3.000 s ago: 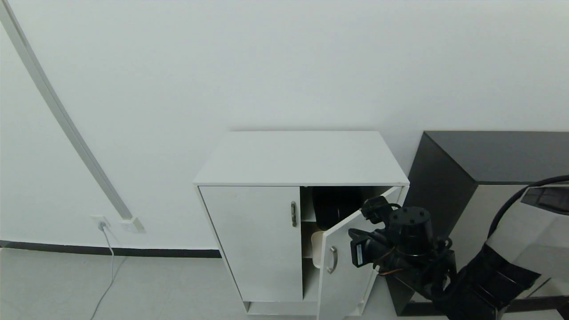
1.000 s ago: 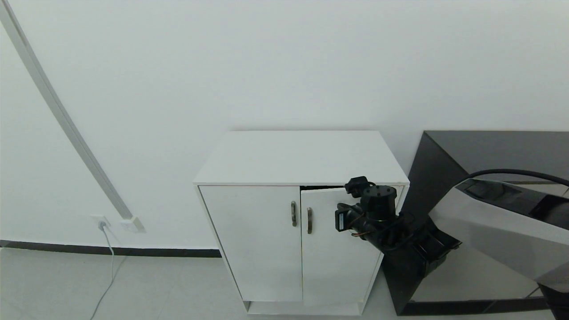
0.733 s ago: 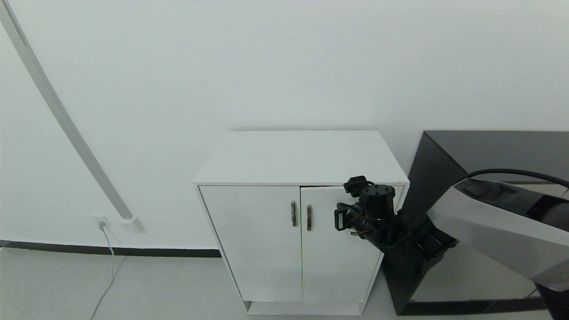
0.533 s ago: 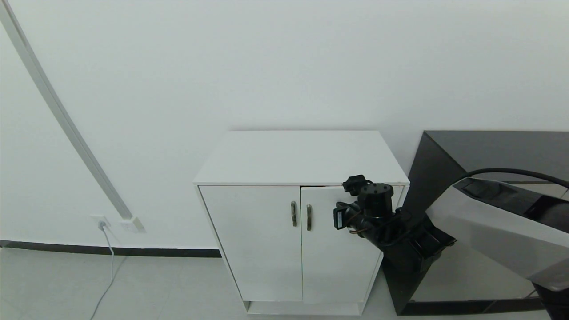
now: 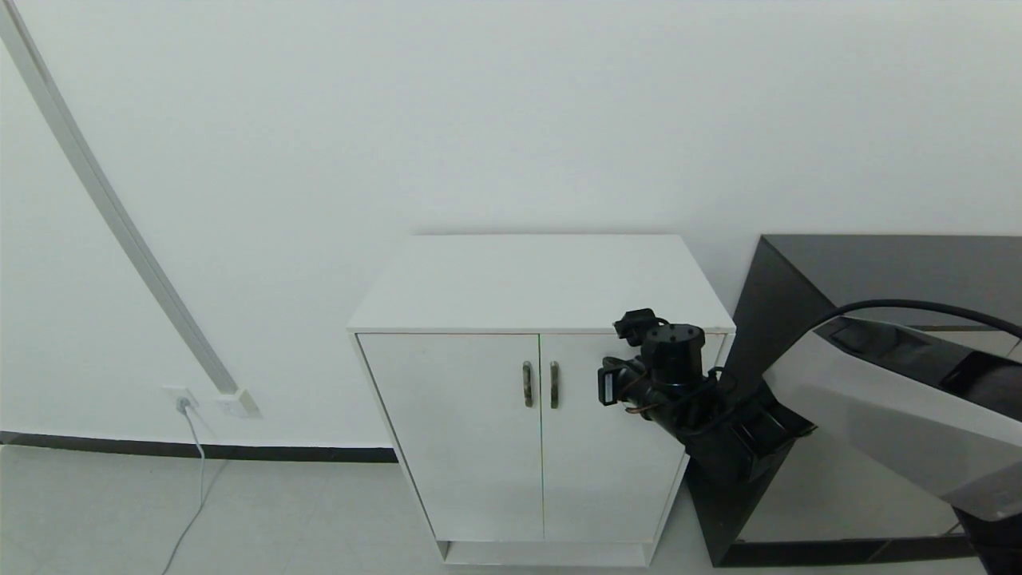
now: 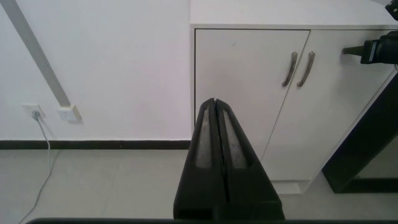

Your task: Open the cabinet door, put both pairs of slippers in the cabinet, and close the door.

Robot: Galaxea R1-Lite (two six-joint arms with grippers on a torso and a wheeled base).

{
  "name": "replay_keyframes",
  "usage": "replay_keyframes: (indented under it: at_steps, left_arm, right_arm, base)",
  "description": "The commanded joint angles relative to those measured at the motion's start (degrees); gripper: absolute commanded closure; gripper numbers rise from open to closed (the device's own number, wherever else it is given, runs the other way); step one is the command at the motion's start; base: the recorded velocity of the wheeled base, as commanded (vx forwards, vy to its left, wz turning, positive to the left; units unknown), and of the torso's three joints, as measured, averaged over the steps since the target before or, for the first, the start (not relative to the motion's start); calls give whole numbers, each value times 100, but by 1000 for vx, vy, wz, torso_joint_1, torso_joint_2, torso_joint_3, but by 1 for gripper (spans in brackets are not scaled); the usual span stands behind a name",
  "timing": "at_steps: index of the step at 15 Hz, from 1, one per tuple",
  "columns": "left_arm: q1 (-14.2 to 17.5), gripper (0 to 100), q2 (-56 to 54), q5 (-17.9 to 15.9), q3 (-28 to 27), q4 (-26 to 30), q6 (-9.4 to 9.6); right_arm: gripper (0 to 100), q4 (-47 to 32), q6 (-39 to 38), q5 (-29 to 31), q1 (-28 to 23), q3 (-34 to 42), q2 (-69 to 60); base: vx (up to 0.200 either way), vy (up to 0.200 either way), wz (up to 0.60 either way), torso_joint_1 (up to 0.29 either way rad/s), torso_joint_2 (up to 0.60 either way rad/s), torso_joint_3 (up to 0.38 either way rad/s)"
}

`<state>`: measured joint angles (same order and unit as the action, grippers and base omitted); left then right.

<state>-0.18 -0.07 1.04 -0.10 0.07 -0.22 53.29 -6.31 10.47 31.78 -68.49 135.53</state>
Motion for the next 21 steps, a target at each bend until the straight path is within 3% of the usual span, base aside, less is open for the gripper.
replay_keyframes:
  at_steps: [1, 12, 16, 21]
  left_arm:
    - [1, 100, 7, 2, 1, 1, -4]
    - [1, 100, 7, 2, 1, -7, -4]
    - [1, 100, 7, 2, 1, -7, -4]
    - [1, 100, 7, 2, 1, -7, -4]
  right_arm:
    - [100, 6, -1, -1, 4, -16, -1]
    - [100, -20, 34, -1, -5, -24, -80]
    - [100, 24, 25, 8, 56, 688, -669]
    - [100, 639, 25, 43, 12, 2419, -1978]
  base:
    - [0, 0, 0, 0, 0, 0]
    - [0, 0, 0, 0, 0, 0]
    - [0, 0, 0, 0, 0, 0]
    - [0, 0, 0, 0, 0, 0]
